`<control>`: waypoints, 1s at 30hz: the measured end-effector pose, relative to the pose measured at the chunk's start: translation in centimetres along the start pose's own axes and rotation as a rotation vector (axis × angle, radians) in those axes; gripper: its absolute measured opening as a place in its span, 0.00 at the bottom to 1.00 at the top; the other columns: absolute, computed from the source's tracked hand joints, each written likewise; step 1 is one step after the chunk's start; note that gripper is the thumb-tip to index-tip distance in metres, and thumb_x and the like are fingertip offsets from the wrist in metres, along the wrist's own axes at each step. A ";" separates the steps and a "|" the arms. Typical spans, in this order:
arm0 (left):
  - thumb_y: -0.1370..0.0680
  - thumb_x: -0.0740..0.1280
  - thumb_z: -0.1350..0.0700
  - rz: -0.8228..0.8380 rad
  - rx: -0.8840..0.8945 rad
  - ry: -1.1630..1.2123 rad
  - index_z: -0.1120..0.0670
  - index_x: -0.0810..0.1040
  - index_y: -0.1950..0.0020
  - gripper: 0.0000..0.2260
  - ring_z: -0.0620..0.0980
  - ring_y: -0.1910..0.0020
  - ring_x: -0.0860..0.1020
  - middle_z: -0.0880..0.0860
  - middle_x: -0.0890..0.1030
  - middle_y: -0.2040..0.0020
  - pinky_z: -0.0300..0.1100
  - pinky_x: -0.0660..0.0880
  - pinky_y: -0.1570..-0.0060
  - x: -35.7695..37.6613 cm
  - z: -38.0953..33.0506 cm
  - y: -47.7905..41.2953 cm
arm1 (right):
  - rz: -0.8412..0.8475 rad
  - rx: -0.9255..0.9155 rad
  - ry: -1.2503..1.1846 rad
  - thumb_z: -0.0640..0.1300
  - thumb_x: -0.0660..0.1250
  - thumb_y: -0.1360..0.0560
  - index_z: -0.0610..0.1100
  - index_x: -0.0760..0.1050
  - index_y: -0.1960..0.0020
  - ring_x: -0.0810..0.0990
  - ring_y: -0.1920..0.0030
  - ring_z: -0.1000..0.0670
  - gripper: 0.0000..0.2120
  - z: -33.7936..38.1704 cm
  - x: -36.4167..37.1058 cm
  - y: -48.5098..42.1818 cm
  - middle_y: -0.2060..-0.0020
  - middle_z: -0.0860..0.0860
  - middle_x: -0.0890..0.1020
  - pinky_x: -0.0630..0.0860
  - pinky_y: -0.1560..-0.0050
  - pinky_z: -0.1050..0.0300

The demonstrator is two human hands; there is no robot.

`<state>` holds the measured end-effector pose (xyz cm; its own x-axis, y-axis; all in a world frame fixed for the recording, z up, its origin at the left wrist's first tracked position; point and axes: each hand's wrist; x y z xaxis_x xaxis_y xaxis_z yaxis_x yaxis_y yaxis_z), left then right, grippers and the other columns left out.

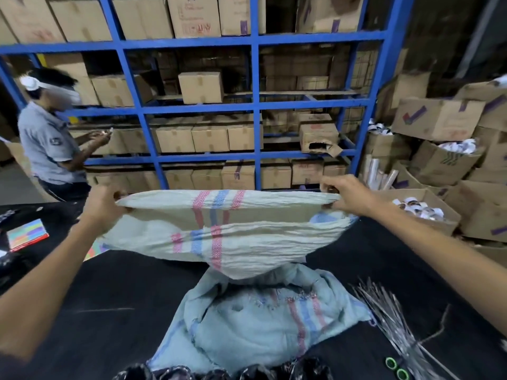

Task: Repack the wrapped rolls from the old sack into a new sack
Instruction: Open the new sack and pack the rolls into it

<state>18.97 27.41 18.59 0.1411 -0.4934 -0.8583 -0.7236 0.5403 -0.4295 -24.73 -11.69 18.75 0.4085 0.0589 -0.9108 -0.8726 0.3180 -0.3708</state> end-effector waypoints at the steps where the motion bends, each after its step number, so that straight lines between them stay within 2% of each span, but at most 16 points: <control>1: 0.36 0.79 0.66 -0.039 -0.048 0.026 0.61 0.84 0.61 0.07 0.59 0.66 0.73 0.61 0.79 0.66 0.50 0.70 0.67 -0.3 -0.3 0.7 | -0.064 0.026 -0.110 0.41 0.82 0.36 0.43 0.82 0.53 0.82 0.60 0.48 0.15 0.3 -0.1 0.1 0.59 0.51 0.84 0.77 0.59 0.49; 3: 0.33 0.79 0.64 -0.051 -0.150 0.077 0.62 0.87 0.57 0.07 0.56 0.66 0.74 0.62 0.81 0.65 0.46 0.70 0.65 -0.3 -2.1 1.8 | -0.115 0.154 -0.348 0.42 0.83 0.36 0.48 0.84 0.62 0.82 0.60 0.51 0.09 1.2 -0.4 -0.5 0.62 0.49 0.85 0.77 0.58 0.51; 5: 0.28 0.76 0.62 0.045 -0.249 0.187 0.64 0.86 0.54 0.06 0.56 0.64 0.75 0.61 0.82 0.63 0.47 0.70 0.62 0.6 -4.9 2.3 | -0.037 0.313 -0.494 0.45 0.82 0.33 0.48 0.86 0.62 0.79 0.62 0.49 0.05 2.7 -0.1 -1.6 0.62 0.44 0.86 0.73 0.60 0.52; 8: 0.22 0.67 0.62 0.335 -0.459 0.486 0.68 0.80 0.51 0.08 0.58 0.58 0.79 0.65 0.82 0.55 0.54 0.76 0.58 3.6 -8.3 0.8 | 0.231 0.620 -0.596 0.47 0.79 0.29 0.43 0.86 0.51 0.77 0.58 0.47 0.10 5.0 0.8 -3.7 0.58 0.44 0.84 0.73 0.56 0.54; 10: 0.19 0.62 0.64 0.510 -0.582 0.777 0.67 0.78 0.50 0.08 0.58 0.56 0.80 0.65 0.82 0.49 0.53 0.80 0.57 6.0 -9.9 -0.3 | 0.383 0.819 -0.869 0.38 0.72 0.23 0.35 0.80 0.40 0.81 0.47 0.42 0.14 6.5 1.0 -4.6 0.50 0.40 0.84 0.76 0.38 0.49; 11: 0.18 0.60 0.63 0.563 -0.633 0.919 0.65 0.78 0.48 0.08 0.56 0.56 0.80 0.63 0.82 0.49 0.49 0.81 0.59 6.8 -10.6 -0.6 | 0.391 0.877 -1.016 0.34 0.67 0.20 0.33 0.78 0.39 0.81 0.44 0.41 0.11 7.1 1.0 -4.9 0.50 0.39 0.84 0.74 0.33 0.45; 13: 0.18 0.62 0.59 0.595 -0.710 1.085 0.62 0.79 0.43 0.09 0.54 0.53 0.81 0.60 0.83 0.46 0.47 0.82 0.62 6.4 -12.4 0.3 | 0.288 0.936 -1.258 0.34 0.59 0.17 0.34 0.78 0.44 0.81 0.49 0.42 0.09 7.0 0.8 -4.8 0.56 0.40 0.85 0.74 0.35 0.44; 16: 0.20 0.63 0.54 0.567 -0.737 1.148 0.59 0.80 0.44 0.12 0.59 0.52 0.80 0.60 0.83 0.49 0.49 0.78 0.50 5.6 -9.4 1.1 | 0.101 0.987 -1.448 0.39 0.58 0.16 0.36 0.76 0.41 0.80 0.48 0.40 0.11 3.2 0.1 -2.9 0.50 0.40 0.82 0.74 0.37 0.44; 17: 0.24 0.65 0.53 0.620 -0.761 1.100 0.59 0.80 0.40 0.16 0.61 0.52 0.81 0.61 0.83 0.49 0.52 0.77 0.44 5.5 -7.5 1.4 | 0.087 1.016 -1.445 0.38 0.60 0.19 0.36 0.75 0.41 0.80 0.48 0.39 0.10 1.5 -0.2 -2.0 0.47 0.39 0.80 0.76 0.39 0.44; 19: 0.32 0.72 0.54 0.775 -0.723 0.933 0.60 0.81 0.42 0.21 0.61 0.53 0.83 0.62 0.84 0.50 0.55 0.77 0.41 4.9 -3.9 1.9 | 0.155 1.071 -1.304 0.37 0.71 0.30 0.37 0.76 0.47 0.80 0.50 0.38 0.12 -1.9 -0.6 0.3 0.48 0.37 0.79 0.78 0.44 0.44; 20: 0.33 0.74 0.54 0.841 -0.661 0.854 0.61 0.82 0.43 0.21 0.61 0.50 0.83 0.62 0.84 0.49 0.55 0.76 0.39 5.1 -2.4 1.8 | 0.229 1.076 -1.261 0.38 0.74 0.35 0.38 0.77 0.50 0.81 0.52 0.39 0.15 -2.3 -1.1 1.7 0.49 0.37 0.80 0.79 0.46 0.45; 22: 0.27 0.75 0.52 0.899 -0.495 0.629 0.58 0.82 0.41 0.17 0.60 0.45 0.82 0.60 0.85 0.46 0.55 0.77 0.39 3.5 -2.2 2.6 | 0.260 1.036 -1.313 0.40 0.73 0.32 0.40 0.79 0.44 0.83 0.50 0.41 0.17 -2.4 -1.8 3.2 0.46 0.39 0.84 0.83 0.52 0.49; 25: 0.26 0.76 0.50 0.889 -0.305 0.481 0.52 0.76 0.41 0.17 0.52 0.46 0.80 0.51 0.80 0.45 0.45 0.77 0.52 3.0 -1.4 3.2 | 0.265 0.888 -1.279 0.37 0.67 0.22 0.48 0.72 0.36 0.81 0.47 0.44 0.16 -1.5 -1.9 3.3 0.44 0.45 0.82 0.84 0.55 0.53; 27: 0.34 0.83 0.53 0.818 -0.180 0.316 0.50 0.71 0.43 0.27 0.53 0.48 0.76 0.48 0.75 0.46 0.47 0.74 0.53 3.9 0.0 2.9 | 0.356 0.790 -0.942 0.38 0.73 0.24 0.49 0.70 0.39 0.79 0.45 0.44 0.19 -1.7 -1.4 2.8 0.44 0.49 0.78 0.80 0.51 0.51; 29: 0.37 0.84 0.59 0.642 -0.128 0.232 0.55 0.69 0.49 0.28 0.53 0.58 0.70 0.51 0.72 0.53 0.47 0.68 0.59 4.8 1.3 2.5 | 0.328 0.701 -0.604 0.40 0.79 0.30 0.45 0.72 0.46 0.75 0.49 0.48 0.19 -2.7 -0.5 2.2 0.49 0.50 0.76 0.71 0.56 0.57; 30: 0.38 0.83 0.61 0.547 -0.135 0.245 0.57 0.69 0.53 0.26 0.53 0.60 0.68 0.53 0.72 0.57 0.46 0.65 0.62 5.2 1.5 2.5 | 0.256 0.686 -0.564 0.39 0.80 0.32 0.43 0.73 0.51 0.75 0.52 0.49 0.17 -3.1 -0.1 2.1 0.53 0.49 0.77 0.69 0.57 0.58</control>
<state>18.89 27.21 12.65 -0.4225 -0.3204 -0.8478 -0.7290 0.6759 0.1079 -27.46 -13.97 17.52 0.4520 0.5999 -0.6602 -0.6784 0.7117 0.1822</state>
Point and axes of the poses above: each hand's wrist, its own y-axis away from the middle knuckle, its own x-axis out of the palm, z = x × y
